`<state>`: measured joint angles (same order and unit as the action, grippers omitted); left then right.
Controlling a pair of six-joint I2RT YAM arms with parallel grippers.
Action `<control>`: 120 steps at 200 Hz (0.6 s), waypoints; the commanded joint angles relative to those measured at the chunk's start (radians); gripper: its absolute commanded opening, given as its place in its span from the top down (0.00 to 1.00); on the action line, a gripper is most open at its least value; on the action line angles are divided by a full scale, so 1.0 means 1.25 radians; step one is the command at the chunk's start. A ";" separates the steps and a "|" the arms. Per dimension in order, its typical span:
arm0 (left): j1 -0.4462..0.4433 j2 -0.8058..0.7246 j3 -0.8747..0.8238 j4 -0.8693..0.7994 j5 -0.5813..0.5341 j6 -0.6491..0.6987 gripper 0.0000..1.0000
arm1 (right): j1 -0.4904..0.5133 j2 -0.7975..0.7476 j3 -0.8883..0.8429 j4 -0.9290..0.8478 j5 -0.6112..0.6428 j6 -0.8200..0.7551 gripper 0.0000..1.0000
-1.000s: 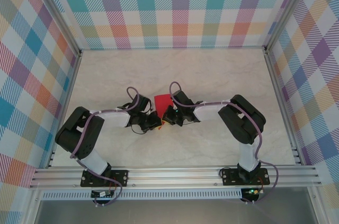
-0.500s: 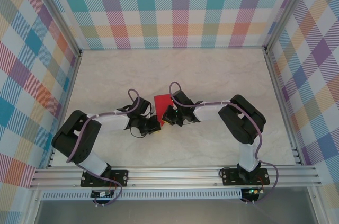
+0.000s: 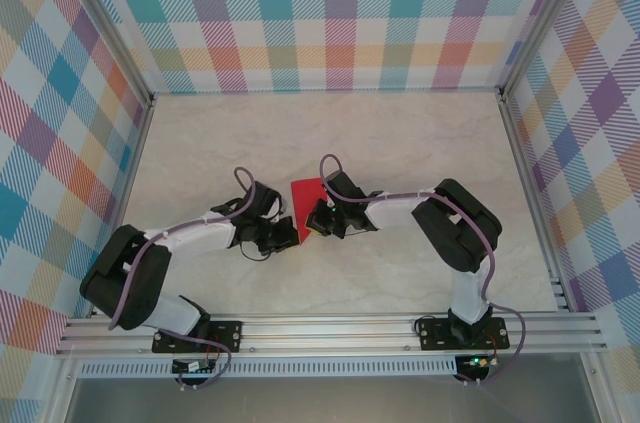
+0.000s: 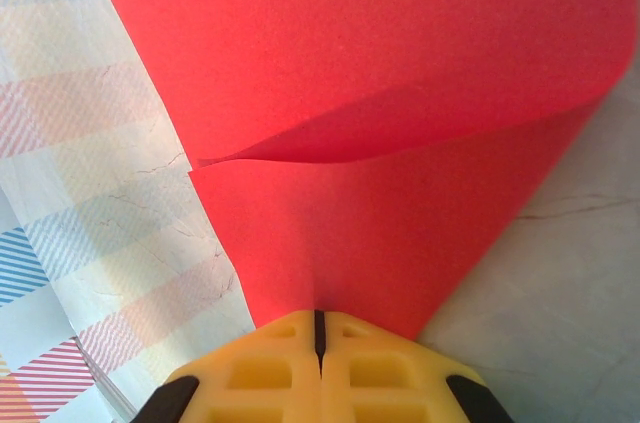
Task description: Fold a paper plane with a square sheet of paper (pick it up from the middle)
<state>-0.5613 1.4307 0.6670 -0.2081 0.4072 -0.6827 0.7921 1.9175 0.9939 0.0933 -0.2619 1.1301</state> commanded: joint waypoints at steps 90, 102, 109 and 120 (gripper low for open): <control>-0.009 0.122 0.024 0.121 -0.024 -0.038 0.97 | -0.009 0.003 -0.010 -0.029 -0.009 -0.018 0.97; -0.009 0.127 0.024 0.122 -0.026 -0.037 0.97 | -0.010 0.004 -0.007 -0.030 -0.014 -0.025 0.97; -0.009 0.128 0.024 0.123 -0.027 -0.036 0.97 | -0.010 0.005 -0.005 -0.032 -0.017 -0.032 0.97; -0.009 0.132 0.027 0.121 -0.031 -0.033 0.97 | -0.010 0.006 -0.001 -0.037 -0.021 -0.040 0.97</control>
<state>-0.5617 1.5810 0.6857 -0.0719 0.3855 -0.7185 0.7853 1.9175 0.9939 0.0940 -0.2779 1.1156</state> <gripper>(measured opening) 0.044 0.045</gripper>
